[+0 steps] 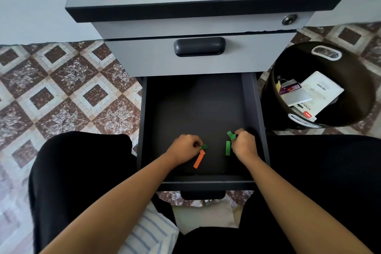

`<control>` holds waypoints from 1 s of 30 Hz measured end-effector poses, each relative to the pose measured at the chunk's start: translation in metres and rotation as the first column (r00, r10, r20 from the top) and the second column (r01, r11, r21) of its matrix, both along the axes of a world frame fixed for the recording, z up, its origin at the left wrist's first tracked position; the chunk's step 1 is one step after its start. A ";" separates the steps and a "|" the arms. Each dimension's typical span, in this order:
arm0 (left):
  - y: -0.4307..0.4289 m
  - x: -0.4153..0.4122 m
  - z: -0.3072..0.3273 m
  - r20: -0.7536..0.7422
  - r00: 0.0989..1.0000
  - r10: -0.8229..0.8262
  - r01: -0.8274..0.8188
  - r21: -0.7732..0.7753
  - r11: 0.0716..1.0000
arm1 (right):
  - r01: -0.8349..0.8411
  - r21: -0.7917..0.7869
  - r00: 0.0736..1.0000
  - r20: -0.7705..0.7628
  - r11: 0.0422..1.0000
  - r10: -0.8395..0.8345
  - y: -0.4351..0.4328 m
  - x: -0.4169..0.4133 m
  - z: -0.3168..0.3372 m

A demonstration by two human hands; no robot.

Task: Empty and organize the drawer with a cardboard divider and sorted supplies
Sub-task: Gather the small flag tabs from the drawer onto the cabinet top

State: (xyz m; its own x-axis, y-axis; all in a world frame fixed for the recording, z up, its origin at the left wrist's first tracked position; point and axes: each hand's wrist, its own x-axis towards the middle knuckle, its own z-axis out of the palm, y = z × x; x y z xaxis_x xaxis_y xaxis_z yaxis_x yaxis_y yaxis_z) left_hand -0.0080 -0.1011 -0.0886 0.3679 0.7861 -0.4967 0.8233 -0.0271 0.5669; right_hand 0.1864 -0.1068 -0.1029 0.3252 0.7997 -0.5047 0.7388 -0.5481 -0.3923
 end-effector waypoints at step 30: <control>0.034 0.075 -0.001 -0.405 0.510 -0.759 0.856 0.153 0.493 | 0.136 0.123 0.971 -0.212 0.983 -0.108 0.008 0.007 0.028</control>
State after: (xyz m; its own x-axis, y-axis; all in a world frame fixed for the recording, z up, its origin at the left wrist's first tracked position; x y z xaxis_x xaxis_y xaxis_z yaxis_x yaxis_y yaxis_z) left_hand 0.0673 -0.0667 -0.0891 0.8191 0.3198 -0.4763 0.4439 -0.8792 0.1730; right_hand 0.1932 -0.0987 -0.0746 0.3257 0.8259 -0.4603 0.5664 -0.5602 -0.6044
